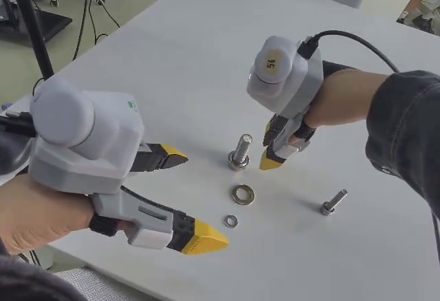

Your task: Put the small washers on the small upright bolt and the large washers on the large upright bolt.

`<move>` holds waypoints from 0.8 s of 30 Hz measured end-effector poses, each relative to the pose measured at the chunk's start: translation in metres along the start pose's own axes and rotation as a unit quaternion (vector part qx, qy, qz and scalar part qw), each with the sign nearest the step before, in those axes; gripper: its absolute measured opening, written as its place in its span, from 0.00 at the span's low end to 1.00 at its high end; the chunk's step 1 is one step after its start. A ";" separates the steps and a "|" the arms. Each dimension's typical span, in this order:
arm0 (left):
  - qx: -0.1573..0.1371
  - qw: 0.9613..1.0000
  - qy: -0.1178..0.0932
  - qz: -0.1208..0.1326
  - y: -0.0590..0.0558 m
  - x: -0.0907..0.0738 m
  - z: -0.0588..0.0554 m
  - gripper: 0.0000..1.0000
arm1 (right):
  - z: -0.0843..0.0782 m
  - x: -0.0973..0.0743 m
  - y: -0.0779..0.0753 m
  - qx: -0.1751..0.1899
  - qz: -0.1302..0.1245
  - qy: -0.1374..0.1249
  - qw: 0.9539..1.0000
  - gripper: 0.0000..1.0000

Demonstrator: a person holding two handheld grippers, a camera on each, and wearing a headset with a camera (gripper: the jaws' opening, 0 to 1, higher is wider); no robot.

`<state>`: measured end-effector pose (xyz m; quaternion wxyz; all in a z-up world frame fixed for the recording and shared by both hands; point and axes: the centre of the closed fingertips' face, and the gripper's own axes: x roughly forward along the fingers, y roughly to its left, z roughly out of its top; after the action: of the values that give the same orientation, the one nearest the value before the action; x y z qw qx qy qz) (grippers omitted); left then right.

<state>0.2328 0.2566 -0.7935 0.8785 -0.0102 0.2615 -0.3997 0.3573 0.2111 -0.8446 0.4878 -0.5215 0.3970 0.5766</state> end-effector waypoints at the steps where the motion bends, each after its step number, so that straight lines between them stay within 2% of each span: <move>1: 0.001 1.000 0.000 0.000 0.000 0.000 0.001 0.82 | -0.001 0.000 0.001 0.001 0.000 -0.001 1.000 0.30; 9: 0.005 1.000 0.000 -0.001 -0.001 0.001 0.004 0.82 | -0.009 0.000 0.010 0.007 0.005 0.000 1.000 0.30; 15: 0.007 1.000 0.001 -0.002 -0.001 0.002 0.004 0.82 | -0.008 0.001 0.015 0.008 0.008 -0.002 1.000 0.30; 24: 0.010 1.000 0.001 -0.003 -0.003 0.002 0.005 0.82 | -0.006 0.005 0.033 0.005 0.015 -0.007 1.000 0.31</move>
<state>0.2343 0.2524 -0.7899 0.8772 -0.0013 0.2582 -0.4047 0.3265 0.1995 -0.8521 0.4845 -0.5094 0.4038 0.5854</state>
